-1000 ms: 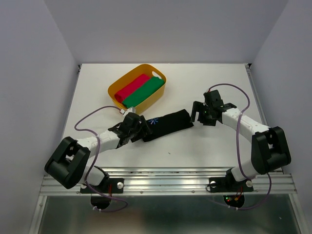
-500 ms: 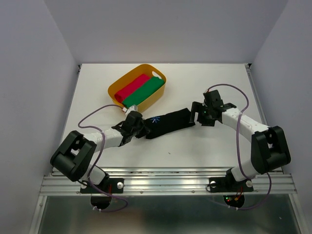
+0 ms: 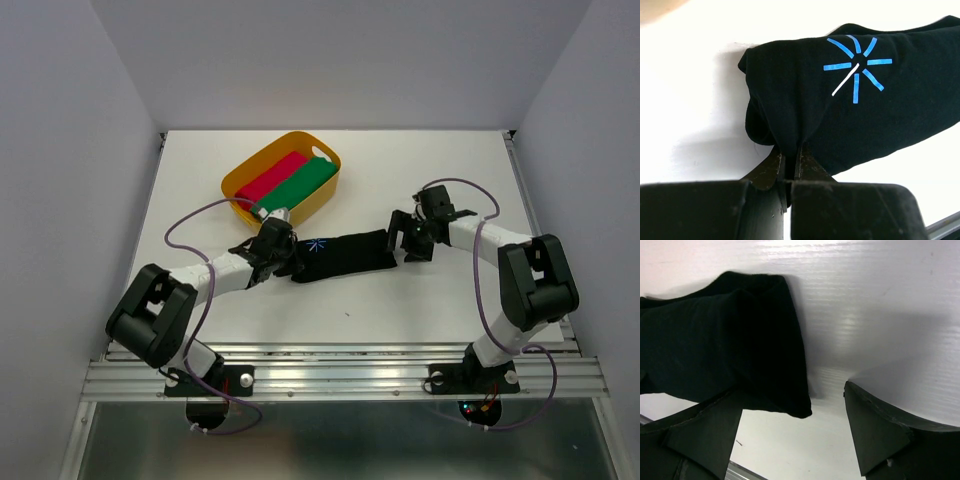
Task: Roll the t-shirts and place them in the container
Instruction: Pick up the T-shirt from the center of the board, then place the T-shirt in the bin.
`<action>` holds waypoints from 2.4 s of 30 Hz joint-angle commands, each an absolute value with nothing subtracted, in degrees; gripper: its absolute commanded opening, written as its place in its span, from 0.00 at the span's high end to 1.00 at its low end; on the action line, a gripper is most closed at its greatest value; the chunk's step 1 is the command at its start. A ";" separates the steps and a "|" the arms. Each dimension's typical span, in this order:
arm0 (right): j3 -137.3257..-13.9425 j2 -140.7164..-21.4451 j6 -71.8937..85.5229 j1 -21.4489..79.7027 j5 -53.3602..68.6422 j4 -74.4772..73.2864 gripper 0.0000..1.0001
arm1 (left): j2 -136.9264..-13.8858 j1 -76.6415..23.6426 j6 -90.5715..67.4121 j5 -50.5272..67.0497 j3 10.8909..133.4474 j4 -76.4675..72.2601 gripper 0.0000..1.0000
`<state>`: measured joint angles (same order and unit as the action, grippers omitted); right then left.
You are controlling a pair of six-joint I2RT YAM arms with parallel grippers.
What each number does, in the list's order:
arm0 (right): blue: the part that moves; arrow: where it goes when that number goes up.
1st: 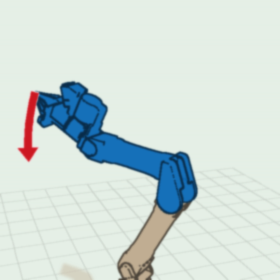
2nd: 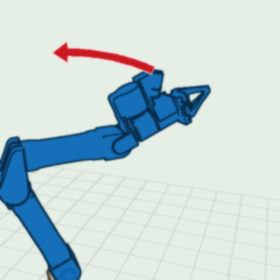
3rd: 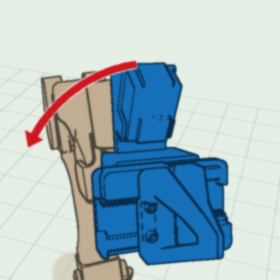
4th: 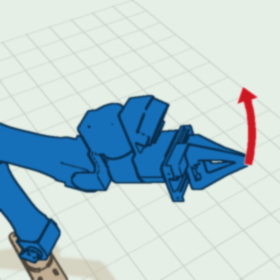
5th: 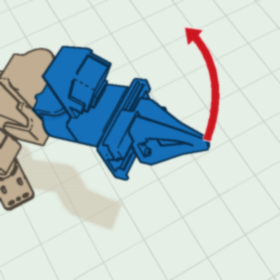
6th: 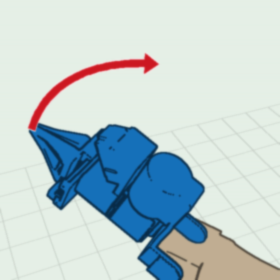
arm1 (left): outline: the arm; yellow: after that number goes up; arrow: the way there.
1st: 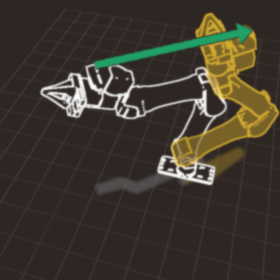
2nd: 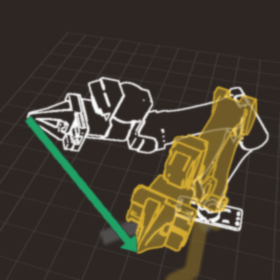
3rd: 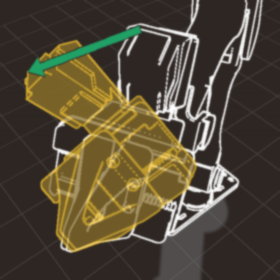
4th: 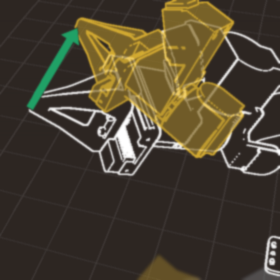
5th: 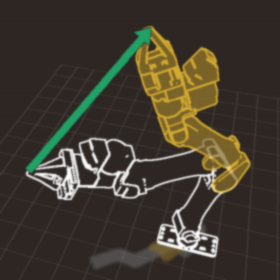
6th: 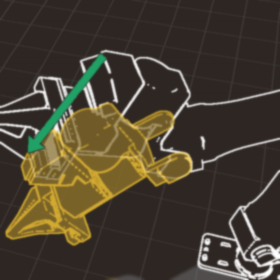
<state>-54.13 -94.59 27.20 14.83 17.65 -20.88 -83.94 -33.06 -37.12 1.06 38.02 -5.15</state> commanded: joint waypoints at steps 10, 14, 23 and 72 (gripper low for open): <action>-50.89 -100.02 32.43 12.30 24.69 -7.22 0.45 | -87.89 -32.34 -31.47 3.95 40.87 -2.11 1.00; -50.10 -102.12 34.01 12.30 26.63 -4.84 0.68 | -88.68 -32.17 -31.11 4.04 41.75 -1.76 1.00; -51.06 -99.50 36.47 12.30 29.45 -1.40 0.99 | -88.16 -32.17 -31.90 5.45 43.33 -1.58 1.00; -142.56 -138.08 34.19 19.77 33.31 -16.19 0.99 | -77.96 -13.72 -29.44 -6.06 70.93 15.38 1.00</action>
